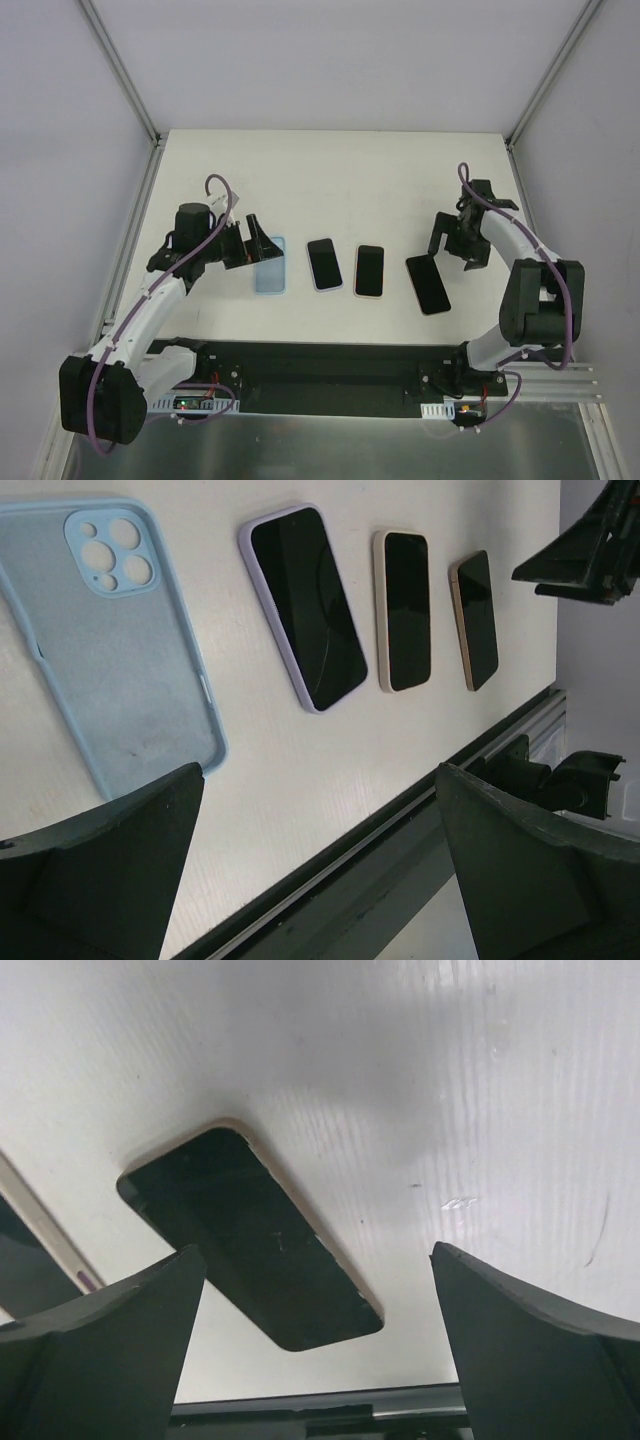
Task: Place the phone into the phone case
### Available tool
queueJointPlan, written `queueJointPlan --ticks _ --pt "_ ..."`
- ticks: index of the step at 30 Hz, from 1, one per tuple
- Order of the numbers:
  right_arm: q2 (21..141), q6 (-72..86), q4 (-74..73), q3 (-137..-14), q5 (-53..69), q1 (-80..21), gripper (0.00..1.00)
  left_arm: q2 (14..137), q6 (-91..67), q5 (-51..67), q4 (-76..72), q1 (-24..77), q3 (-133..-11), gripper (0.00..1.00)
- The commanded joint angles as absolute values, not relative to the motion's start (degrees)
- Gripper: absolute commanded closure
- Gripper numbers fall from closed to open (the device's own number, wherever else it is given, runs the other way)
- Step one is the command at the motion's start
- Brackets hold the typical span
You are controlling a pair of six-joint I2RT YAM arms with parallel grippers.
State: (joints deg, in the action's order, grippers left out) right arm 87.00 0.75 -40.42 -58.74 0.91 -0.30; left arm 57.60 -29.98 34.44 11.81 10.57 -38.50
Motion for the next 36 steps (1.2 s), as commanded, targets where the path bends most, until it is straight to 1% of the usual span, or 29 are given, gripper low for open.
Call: queueJointPlan --ticks 1,3,5,8,9,13,19,26,29,34,36 --pt "90.4 -7.9 -44.3 -62.8 -2.5 -5.9 0.01 55.8 -26.3 35.2 17.3 11.2 -41.6 0.01" --pt "91.1 -10.5 -44.1 -64.5 -2.6 -9.0 0.04 56.2 -24.1 33.3 20.0 11.2 -42.6 0.01" --pt "92.7 -12.7 -46.1 -67.9 -0.6 -11.8 0.04 56.1 -22.2 32.0 22.8 11.2 -43.2 0.01" --pt "96.1 -13.4 -49.2 -71.4 -6.3 -15.0 0.04 55.2 -21.3 28.2 24.3 11.2 -42.6 0.01" --pt "97.2 -14.0 -49.4 -72.3 -7.5 -15.6 0.04 55.1 -21.5 24.4 24.5 11.2 -42.4 0.01" --pt "99.4 -16.3 -51.0 -72.9 -6.9 -15.8 0.04 55.2 -23.4 20.1 25.3 11.0 -41.4 0.01" --pt "100.8 -19.2 -51.1 -71.7 -0.7 -15.7 0.04 58.3 -24.6 22.1 25.4 10.9 -41.5 0.01" --pt "102.7 -20.3 -50.9 -71.8 -1.2 -15.7 0.04 60.8 -26.9 18.3 25.6 10.8 -41.8 0.01" --pt "103.4 -20.0 -49.8 -72.1 -1.5 -14.6 0.04 63.0 -27.6 18.6 25.5 10.8 -42.4 0.01" --pt "104.2 -20.3 -49.8 -72.6 -0.5 -13.5 0.04 66.7 -30.9 8.0 25.5 10.8 -43.2 0.02" --pt "105.4 -20.4 -49.9 -72.9 -0.4 -13.4 0.04 69.1 -31.3 8.3 25.5 10.7 -44.2 0.04"
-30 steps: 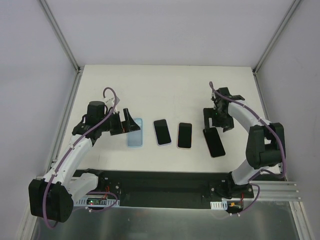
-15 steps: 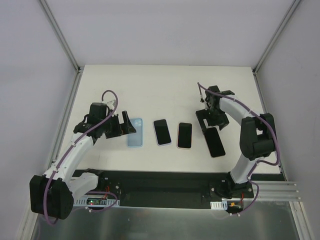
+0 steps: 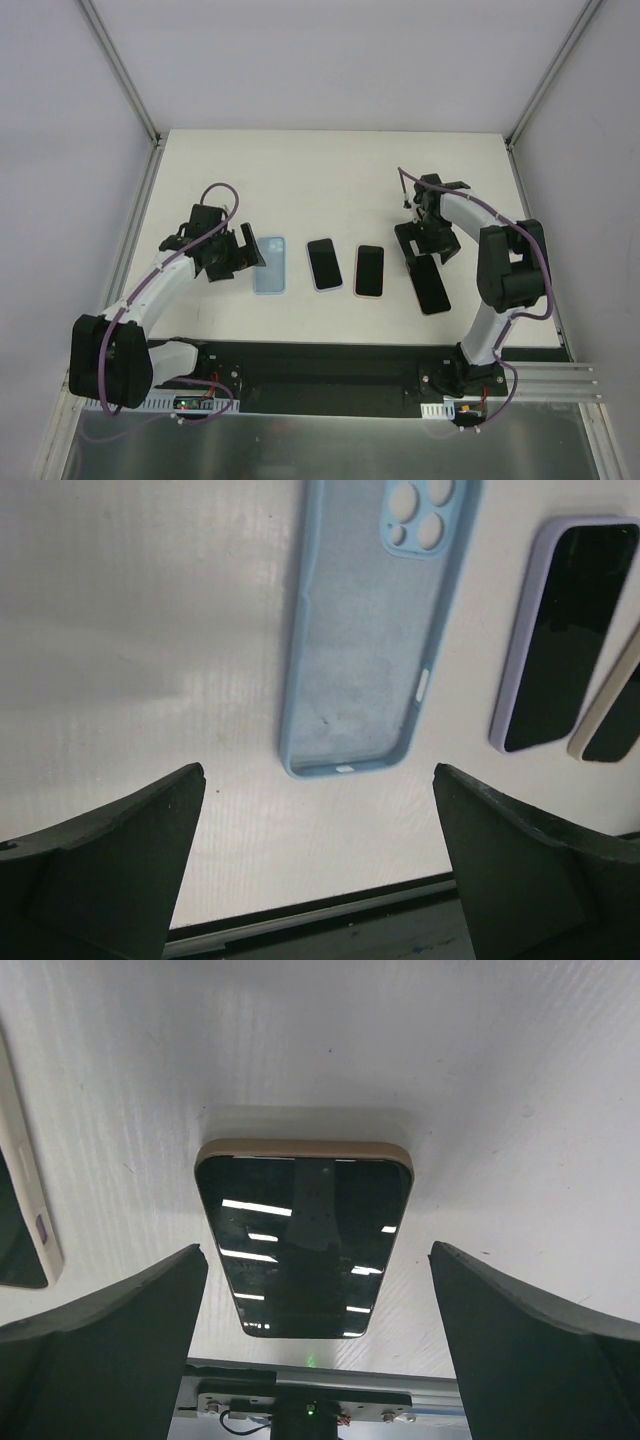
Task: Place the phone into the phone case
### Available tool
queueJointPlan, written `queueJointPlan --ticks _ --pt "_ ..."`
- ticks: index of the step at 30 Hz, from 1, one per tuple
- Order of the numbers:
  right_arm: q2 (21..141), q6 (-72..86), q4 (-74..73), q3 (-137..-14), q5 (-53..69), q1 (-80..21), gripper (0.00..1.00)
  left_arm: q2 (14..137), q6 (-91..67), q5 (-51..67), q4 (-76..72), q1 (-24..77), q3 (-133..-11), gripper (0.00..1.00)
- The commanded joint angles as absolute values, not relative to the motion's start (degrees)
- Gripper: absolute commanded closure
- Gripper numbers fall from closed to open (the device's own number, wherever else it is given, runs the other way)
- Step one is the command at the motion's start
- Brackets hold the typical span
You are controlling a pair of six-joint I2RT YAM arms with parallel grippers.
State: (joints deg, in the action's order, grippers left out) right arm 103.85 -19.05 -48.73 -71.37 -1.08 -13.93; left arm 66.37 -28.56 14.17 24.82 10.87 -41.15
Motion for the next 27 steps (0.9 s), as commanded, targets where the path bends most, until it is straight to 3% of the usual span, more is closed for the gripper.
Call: queueJointPlan --ticks 1,11,19,27 --pt "105.8 -20.5 -50.0 -73.0 -0.5 -13.3 0.04 70.3 -32.0 8.4 25.5 10.6 -44.8 0.06" --pt "106.3 -21.4 -49.0 -73.1 5.6 -13.0 0.04 77.3 -33.0 9.6 25.0 11.1 -46.4 0.13" --pt "109.0 -20.6 -49.7 -73.7 0.4 -12.9 0.04 78.4 -33.8 11.2 23.7 12.0 -45.2 0.28" --pt "108.8 -20.4 -49.0 -73.5 -2.3 -12.9 0.04 79.1 -34.3 11.7 22.9 12.6 -43.8 0.33"
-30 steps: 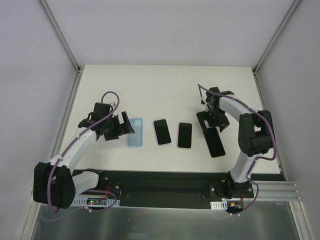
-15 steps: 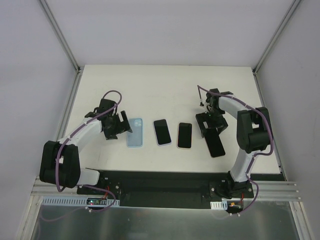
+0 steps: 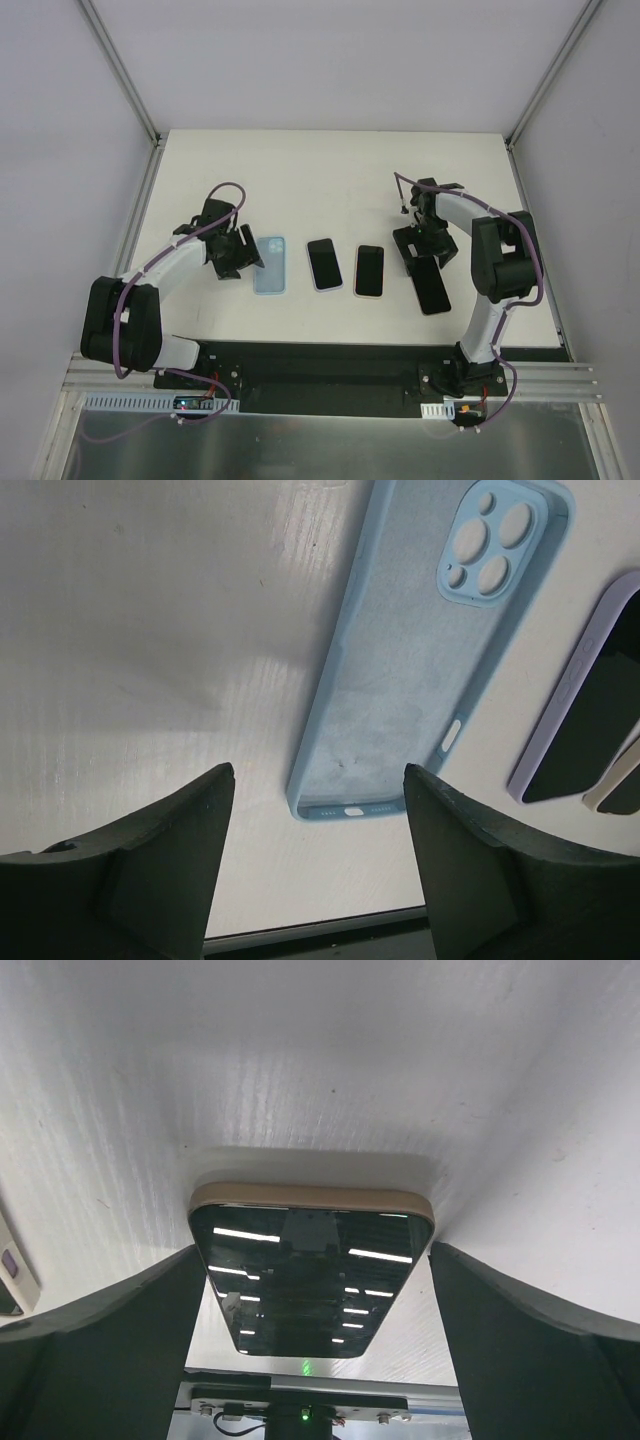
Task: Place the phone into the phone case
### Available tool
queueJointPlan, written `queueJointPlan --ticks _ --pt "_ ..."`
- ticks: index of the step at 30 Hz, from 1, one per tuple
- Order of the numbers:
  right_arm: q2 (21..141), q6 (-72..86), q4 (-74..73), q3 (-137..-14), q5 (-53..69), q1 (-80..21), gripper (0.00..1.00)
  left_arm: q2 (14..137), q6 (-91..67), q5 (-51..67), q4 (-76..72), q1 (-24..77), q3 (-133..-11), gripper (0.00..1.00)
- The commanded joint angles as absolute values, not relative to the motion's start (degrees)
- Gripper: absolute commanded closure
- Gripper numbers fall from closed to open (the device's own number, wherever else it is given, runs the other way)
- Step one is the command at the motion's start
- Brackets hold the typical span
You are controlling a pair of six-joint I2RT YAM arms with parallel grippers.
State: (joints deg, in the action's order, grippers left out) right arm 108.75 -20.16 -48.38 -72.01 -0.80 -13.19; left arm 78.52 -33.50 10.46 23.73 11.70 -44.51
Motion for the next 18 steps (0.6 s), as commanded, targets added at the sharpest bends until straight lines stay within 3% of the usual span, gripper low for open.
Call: queueJointPlan --ticks 1,8,12,18 --pt "108.8 -20.3 -48.8 -73.3 -1.7 -12.9 0.04 79.5 -34.4 12.1 22.9 12.8 -43.8 0.33" --pt "109.9 -20.4 -48.6 -72.8 -0.4 -13.7 0.04 79.6 -34.5 13.4 21.1 15.9 -42.9 0.45" --pt "110.7 -20.0 -49.3 -73.3 -0.5 -13.6 0.04 78.5 -35.7 13.0 20.6 16.8 -41.3 0.61" --pt "110.1 -19.5 -50.1 -73.7 0.9 -14.2 0.01 78.8 -36.6 13.7 19.2 17.7 -38.4 0.75"
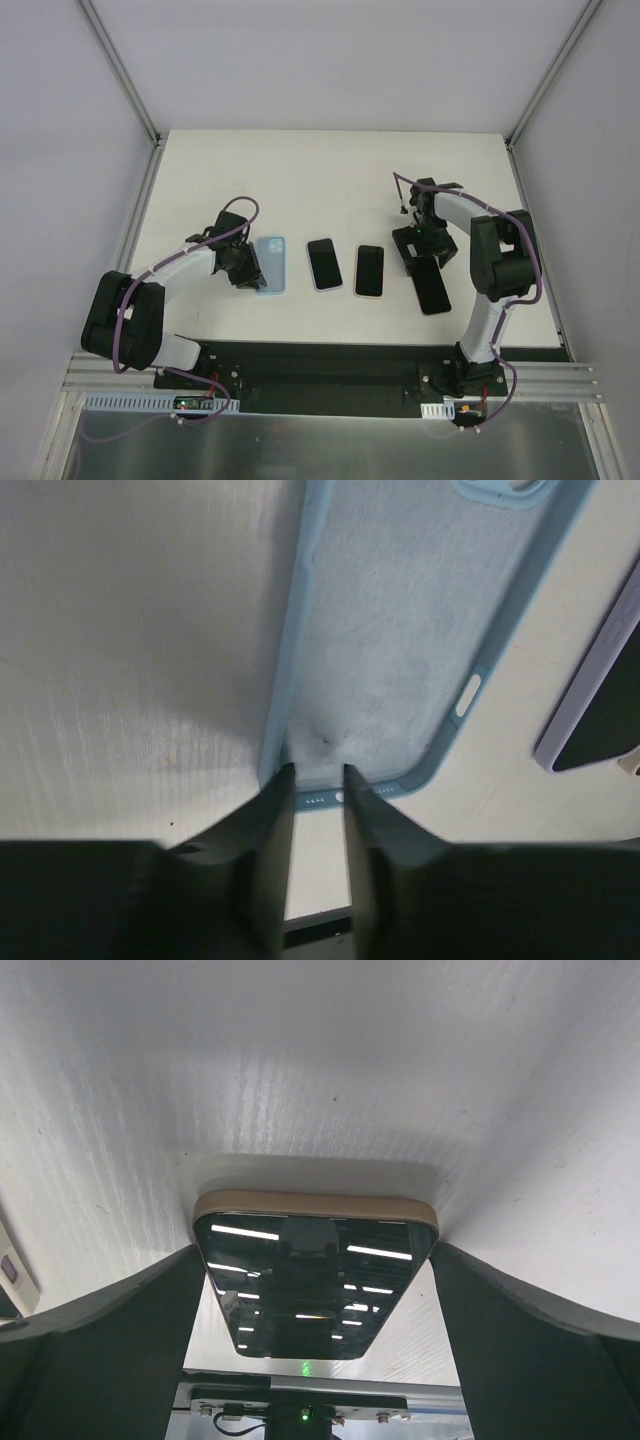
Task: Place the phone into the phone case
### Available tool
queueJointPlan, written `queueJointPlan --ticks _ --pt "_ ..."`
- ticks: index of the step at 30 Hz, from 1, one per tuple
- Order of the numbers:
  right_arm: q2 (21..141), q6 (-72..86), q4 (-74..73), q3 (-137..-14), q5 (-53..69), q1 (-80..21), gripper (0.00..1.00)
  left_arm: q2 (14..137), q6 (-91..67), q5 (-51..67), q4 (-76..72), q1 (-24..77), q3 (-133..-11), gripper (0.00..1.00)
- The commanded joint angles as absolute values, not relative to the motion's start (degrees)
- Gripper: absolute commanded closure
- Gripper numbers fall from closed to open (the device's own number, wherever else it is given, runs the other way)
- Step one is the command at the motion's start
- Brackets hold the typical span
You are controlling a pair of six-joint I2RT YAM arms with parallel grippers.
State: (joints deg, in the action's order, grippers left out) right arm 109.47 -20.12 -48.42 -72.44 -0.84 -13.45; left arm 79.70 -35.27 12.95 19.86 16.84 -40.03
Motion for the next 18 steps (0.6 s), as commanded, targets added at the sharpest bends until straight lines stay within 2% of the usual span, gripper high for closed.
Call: queueJointPlan --ticks 1,3,12,14,15,18 --pt "109.9 -19.0 -50.0 -73.8 0.7 -14.2 0.01 78.8 -36.7 14.1 19.1 17.9 -38.0 0.88" --pt "109.6 -18.6 -49.7 -73.7 1.1 -14.4 0.04 78.0 -37.0 15.0 18.8 18.8 -37.1 0.99" --pt "108.4 -17.1 -50.1 -73.7 2.5 -16.0 0.18 66.8 -44.6 14.2 18.1 25.8 -32.4 1.00" --pt "108.4 -16.9 -50.1 -73.4 1.7 -16.3 0.19 65.0 -44.1 12.7 18.1 26.2 -32.5 0.89" --pt "108.4 -16.9 -50.3 -73.3 1.3 -16.3 0.19 63.7 -42.9 11.4 18.7 26.2 -32.9 0.66" --pt "108.4 -17.2 -50.4 -73.0 0.4 -16.3 0.18 63.4 -40.3 4.6 22.8 26.0 -36.0 0.38"
